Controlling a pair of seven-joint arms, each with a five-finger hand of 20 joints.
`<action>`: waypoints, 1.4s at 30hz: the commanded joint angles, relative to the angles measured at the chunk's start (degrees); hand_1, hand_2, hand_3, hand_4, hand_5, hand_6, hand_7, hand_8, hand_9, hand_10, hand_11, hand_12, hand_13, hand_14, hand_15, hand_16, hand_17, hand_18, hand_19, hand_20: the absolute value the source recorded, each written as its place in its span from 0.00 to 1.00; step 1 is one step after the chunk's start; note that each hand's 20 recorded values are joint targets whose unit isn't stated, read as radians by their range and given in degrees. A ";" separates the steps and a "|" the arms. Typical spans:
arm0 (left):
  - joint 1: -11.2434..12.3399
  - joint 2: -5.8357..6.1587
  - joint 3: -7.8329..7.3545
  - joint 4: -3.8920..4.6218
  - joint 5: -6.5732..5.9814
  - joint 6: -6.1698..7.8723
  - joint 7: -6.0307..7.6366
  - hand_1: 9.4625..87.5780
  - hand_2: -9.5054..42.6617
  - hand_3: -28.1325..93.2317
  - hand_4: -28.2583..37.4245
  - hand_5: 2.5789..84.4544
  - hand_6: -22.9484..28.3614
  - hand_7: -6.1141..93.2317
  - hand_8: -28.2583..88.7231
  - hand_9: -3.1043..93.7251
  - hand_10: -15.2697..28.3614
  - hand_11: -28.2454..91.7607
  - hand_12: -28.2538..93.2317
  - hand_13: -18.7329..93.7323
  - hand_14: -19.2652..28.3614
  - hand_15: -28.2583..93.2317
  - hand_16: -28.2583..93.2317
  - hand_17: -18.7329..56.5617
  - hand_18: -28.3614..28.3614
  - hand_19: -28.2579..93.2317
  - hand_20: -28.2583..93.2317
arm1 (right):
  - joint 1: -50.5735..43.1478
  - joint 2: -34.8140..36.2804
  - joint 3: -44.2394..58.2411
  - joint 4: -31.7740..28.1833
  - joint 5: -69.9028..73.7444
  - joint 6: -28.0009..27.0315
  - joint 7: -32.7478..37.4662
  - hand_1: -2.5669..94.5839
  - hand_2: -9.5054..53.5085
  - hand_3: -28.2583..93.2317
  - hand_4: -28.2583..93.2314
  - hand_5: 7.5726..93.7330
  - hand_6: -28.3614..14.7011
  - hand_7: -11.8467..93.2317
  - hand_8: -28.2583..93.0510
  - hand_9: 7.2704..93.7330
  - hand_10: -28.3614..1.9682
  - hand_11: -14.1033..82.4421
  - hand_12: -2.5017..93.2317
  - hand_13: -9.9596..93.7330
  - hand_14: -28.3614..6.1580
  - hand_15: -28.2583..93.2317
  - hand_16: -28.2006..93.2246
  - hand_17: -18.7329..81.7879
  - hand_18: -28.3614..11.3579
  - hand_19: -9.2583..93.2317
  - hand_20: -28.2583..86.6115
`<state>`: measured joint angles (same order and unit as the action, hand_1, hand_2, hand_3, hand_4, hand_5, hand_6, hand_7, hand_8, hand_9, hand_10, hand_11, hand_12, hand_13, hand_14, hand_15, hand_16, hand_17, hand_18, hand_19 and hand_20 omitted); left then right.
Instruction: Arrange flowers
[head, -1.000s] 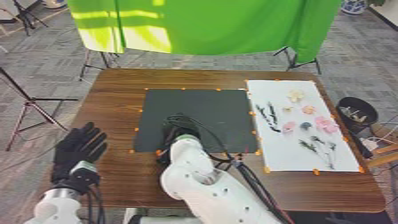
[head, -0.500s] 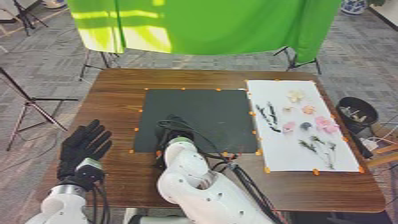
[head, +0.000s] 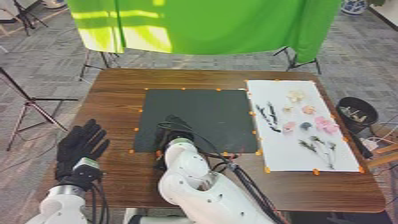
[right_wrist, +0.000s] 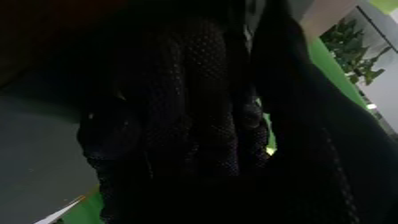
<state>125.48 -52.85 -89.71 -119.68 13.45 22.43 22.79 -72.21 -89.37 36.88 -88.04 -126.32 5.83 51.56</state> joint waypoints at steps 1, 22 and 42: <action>1.40 -0.22 -0.64 -0.68 -0.62 0.03 1.18 0.27 0.41 0.83 0.05 0.46 0.63 0.22 0.17 0.31 0.70 0.46 0.32 0.30 0.70 0.54 0.17 0.16 0.75 0.53 0.30 | -0.51 1.19 0.05 -0.82 0.48 -0.62 -0.30 0.48 0.00 0.85 0.05 0.58 0.52 0.67 0.31 0.87 0.49 0.47 0.39 0.91 0.51 0.63 0.47 0.68 0.10 1.00 0.47; 5.53 -2.71 -5.43 -2.38 0.08 -7.43 7.49 0.25 0.37 0.84 0.03 0.45 0.63 0.20 0.17 0.32 0.70 0.44 0.33 0.32 0.70 0.51 0.18 0.17 0.76 0.51 0.31 | -1.95 27.30 13.46 -20.54 8.73 3.99 -14.00 0.35 0.00 0.90 0.03 0.37 0.40 0.32 0.14 0.53 0.19 0.39 0.21 0.72 0.32 0.73 0.40 0.59 0.09 1.00 0.45; 6.01 -3.56 -5.59 -3.34 1.51 -10.30 9.63 0.25 0.38 0.83 0.03 0.46 0.63 0.17 0.18 0.36 0.69 0.41 0.32 0.36 0.70 0.46 0.18 0.20 0.71 0.48 0.30 | -36.49 45.58 56.29 -37.32 6.29 -12.26 -1.64 0.38 0.00 0.90 0.01 0.43 0.46 0.23 0.15 0.47 0.28 0.24 0.19 0.64 0.35 0.65 0.39 0.50 0.13 0.91 0.47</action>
<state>130.38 -55.77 -95.55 -122.74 14.79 12.60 31.53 -100.39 -44.82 86.64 -123.38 -121.83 -1.10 44.68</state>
